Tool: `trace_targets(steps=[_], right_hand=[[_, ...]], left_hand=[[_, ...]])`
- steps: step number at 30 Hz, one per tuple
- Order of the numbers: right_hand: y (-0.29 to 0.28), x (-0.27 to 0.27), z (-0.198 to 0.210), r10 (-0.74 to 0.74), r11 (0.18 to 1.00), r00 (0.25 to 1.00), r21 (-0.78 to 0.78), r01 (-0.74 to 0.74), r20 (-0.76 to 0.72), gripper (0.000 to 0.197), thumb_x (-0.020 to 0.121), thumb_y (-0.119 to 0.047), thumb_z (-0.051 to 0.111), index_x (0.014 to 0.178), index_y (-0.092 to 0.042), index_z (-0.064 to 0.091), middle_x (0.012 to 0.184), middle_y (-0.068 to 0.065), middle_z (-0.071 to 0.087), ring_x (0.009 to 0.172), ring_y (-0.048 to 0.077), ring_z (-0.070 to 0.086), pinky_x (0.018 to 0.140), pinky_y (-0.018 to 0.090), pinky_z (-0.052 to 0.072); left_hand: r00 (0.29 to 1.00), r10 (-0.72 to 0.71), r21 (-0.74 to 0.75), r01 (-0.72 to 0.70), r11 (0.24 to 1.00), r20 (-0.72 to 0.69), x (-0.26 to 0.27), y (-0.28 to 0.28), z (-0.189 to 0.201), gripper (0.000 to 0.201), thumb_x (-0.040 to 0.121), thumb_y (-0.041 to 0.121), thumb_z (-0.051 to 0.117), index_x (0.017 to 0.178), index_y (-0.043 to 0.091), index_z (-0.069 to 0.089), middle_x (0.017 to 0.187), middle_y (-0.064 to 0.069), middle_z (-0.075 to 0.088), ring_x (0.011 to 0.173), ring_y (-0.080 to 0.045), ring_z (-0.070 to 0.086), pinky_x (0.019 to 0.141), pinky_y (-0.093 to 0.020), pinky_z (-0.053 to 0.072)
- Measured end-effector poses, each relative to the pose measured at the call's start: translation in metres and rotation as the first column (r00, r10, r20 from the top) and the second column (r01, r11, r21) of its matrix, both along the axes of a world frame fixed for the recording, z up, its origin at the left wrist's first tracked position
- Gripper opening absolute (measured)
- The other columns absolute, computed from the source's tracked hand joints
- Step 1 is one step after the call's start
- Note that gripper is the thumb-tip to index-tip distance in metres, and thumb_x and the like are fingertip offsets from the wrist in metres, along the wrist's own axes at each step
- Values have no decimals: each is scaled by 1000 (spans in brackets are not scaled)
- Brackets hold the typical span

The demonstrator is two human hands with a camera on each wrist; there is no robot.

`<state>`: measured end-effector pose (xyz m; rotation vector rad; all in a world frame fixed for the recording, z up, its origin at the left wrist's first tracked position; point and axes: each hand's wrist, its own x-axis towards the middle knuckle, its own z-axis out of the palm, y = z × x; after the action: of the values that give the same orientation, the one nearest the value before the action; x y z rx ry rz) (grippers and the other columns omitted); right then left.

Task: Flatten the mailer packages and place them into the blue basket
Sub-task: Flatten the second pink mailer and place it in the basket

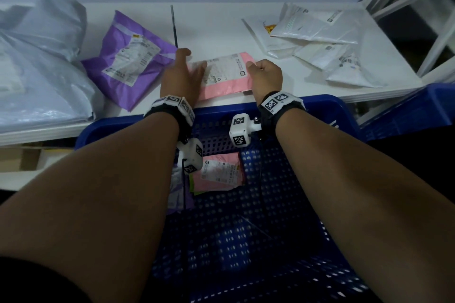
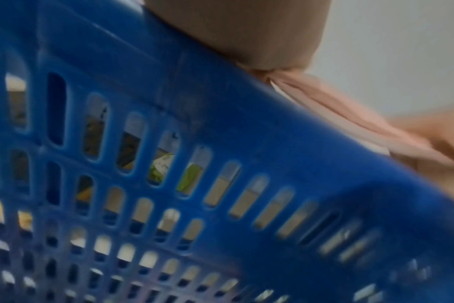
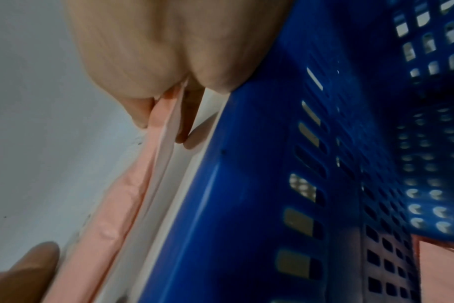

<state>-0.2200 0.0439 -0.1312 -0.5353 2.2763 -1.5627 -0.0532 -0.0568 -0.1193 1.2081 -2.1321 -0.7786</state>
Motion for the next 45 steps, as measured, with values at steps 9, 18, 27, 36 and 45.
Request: trace_targets(steps=[9,18,27,36,45], right_hand=[[1,15,4,1,984,953,168,52,-303,27,81,-11,57,106,-22,56,106,-3,67,105,23,61,103,46,46],[-14,30,1,768,625,431,701,-344,-473,55,106,-38,19,159,-20,19,166,3,15,153,16,9,124,43,2],[-15,26,5,226,559,927,819,129,-300,66,102,-35,22,158,-5,3,166,15,-1,153,30,-3,122,54,-3],[-12,25,1,67,724,900,642,252,-430,49,95,-39,35,128,-9,55,142,13,46,137,30,35,117,51,19],[-7,17,6,109,850,917,514,114,-384,37,95,-30,39,122,-17,61,132,2,58,130,23,46,118,53,17]], left_hand=[[898,-176,-281,305,910,403,-7,4,-12,59,102,40,36,153,11,29,160,-12,29,148,-29,26,120,-52,21],[756,-306,-73,422,904,579,-15,1,-21,62,105,39,12,159,10,2,167,-8,2,154,-24,1,124,-47,4],[750,-293,-56,401,915,593,-17,-2,-23,69,103,47,14,158,8,1,166,-16,0,154,-28,1,124,-46,3],[931,-154,-46,179,983,331,-15,-8,-19,71,96,51,24,142,-1,38,142,-25,48,133,-38,43,115,-50,32],[997,58,205,-46,978,-56,-17,-10,-9,42,96,18,51,137,11,46,117,-5,63,98,-17,61,72,-8,48]])
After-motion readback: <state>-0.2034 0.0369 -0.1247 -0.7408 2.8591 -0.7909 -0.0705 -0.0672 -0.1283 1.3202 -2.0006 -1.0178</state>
